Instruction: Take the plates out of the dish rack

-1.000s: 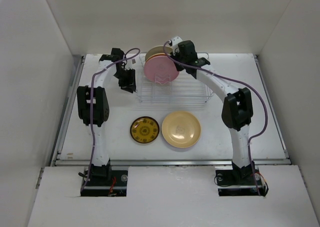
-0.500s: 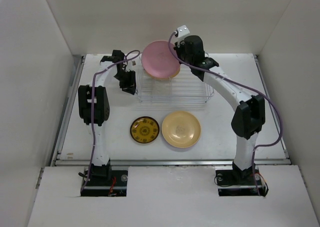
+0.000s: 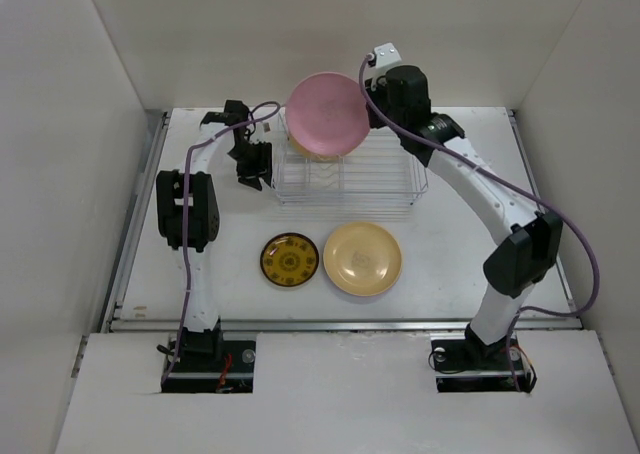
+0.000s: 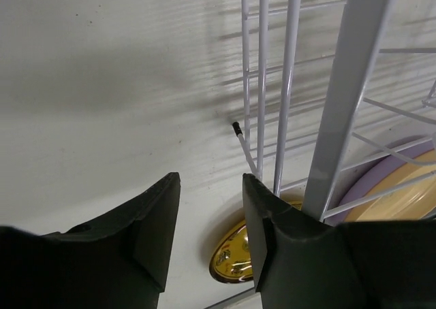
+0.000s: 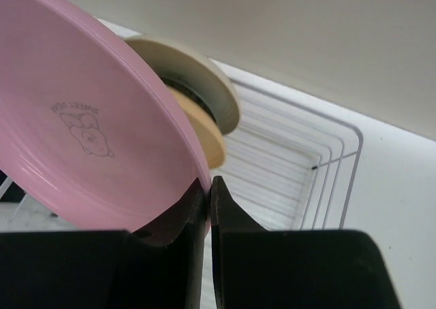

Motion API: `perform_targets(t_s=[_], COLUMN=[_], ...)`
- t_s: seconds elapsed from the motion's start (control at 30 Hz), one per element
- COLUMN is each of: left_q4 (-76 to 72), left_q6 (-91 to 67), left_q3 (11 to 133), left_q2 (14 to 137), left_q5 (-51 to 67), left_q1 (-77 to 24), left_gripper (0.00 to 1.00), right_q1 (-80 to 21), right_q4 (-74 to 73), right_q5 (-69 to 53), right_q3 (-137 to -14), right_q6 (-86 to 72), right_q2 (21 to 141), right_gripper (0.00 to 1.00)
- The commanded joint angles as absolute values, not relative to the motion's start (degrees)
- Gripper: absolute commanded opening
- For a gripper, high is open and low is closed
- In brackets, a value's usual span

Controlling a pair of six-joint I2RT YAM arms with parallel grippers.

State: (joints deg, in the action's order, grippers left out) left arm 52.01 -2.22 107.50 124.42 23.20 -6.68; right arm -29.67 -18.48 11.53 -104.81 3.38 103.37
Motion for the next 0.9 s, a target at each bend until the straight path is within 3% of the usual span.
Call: perform_targets(t_s=[0.0,0.3,0.63,0.87], left_q4=[53.17,53.17,52.56,52.56], left_q6=[-1.05,0.70,1.76,3.51], left_q3=[110.39,111.53,112.59,112.07], left_q2=[119.36,116.55,114.88,111.80], left_q5=[21.36,18.46,15.91,14.85], left_q1=[-6.77,-6.77,-6.77,-6.77], left_gripper=[0.39,0.43,0.44,0.47], right_q1=[-29.97,-29.97,-29.97,-29.44], right_q4=[-26.34,-51.40,-50.46,-50.17], right_q5=[7.05,-9.31,-11.61,-7.04], right_q3=[-104.59,-88.88,-68.04,-68.37], right_q6=[-0.87,-5.00,-13.45,-16.08], right_q2=[96.69,85.89,79.19,85.24], right_gripper=[0.00,0.00,0.00,0.00])
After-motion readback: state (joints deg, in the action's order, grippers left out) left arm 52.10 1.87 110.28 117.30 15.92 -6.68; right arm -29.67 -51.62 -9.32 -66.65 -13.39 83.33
